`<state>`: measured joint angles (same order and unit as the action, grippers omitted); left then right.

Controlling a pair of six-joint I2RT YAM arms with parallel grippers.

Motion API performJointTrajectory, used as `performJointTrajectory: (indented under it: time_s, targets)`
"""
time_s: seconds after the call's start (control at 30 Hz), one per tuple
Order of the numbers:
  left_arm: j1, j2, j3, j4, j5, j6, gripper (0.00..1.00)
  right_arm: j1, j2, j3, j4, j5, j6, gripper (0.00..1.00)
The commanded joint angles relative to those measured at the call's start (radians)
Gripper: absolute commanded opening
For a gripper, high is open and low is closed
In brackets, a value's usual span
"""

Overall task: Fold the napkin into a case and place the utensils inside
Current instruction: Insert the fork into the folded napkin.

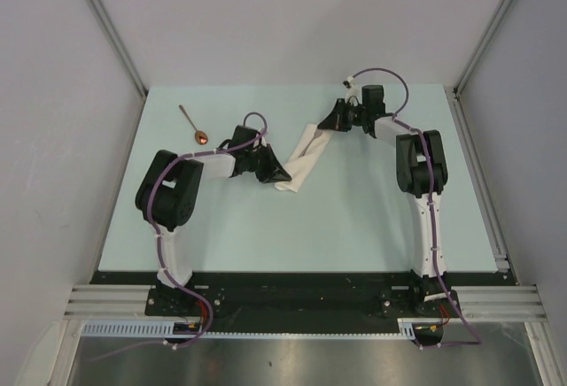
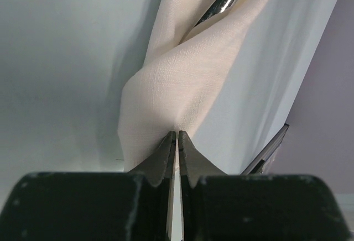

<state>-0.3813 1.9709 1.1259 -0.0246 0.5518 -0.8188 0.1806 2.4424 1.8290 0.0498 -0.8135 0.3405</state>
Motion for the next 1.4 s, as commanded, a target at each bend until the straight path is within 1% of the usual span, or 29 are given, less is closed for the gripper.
performJointTrajectory:
  time_s: [0.0,0.27,0.37,0.53,0.67,0.83,1.0,1.1,1.23,1.27,1.37]
  targets:
    - [0.005,0.008,-0.002,0.018,-0.009,0.021,0.08,0.036,-0.063,-0.007,0.018,-0.010,0.014,0.00]
    - [0.005,0.013,0.002,0.015,-0.012,0.021,0.08,0.048,-0.051,-0.017,0.019,-0.035,0.031,0.00]
    - [0.005,0.014,0.005,0.017,-0.013,0.023,0.08,0.051,-0.054,-0.039,0.053,-0.039,0.049,0.00]
    - [0.005,0.016,0.008,0.017,-0.015,0.023,0.07,0.062,-0.052,-0.050,0.048,-0.046,0.057,0.00]
    - [0.005,0.017,0.009,0.015,-0.013,0.023,0.07,0.068,-0.048,-0.054,0.076,-0.059,0.068,0.00]
    - [0.005,0.016,0.011,0.017,-0.013,0.023,0.07,0.072,-0.039,-0.018,0.085,-0.076,0.055,0.02]
    - [0.005,0.016,0.012,0.018,-0.012,0.021,0.07,0.083,0.000,0.053,0.016,-0.088,0.015,0.02]
    - [0.005,0.014,0.011,0.017,-0.009,0.024,0.07,0.088,0.010,0.076,0.010,-0.088,0.017,0.07]
    - [0.005,0.000,0.020,0.008,-0.010,0.029,0.07,0.092,0.041,0.119,-0.005,-0.093,0.005,0.10]
    - [0.005,0.000,0.021,0.002,-0.012,0.032,0.07,0.094,0.049,0.136,-0.039,-0.090,-0.004,0.10]
    - [0.005,-0.004,0.034,-0.009,-0.015,0.038,0.07,0.094,0.061,0.156,-0.044,-0.087,0.003,0.08]
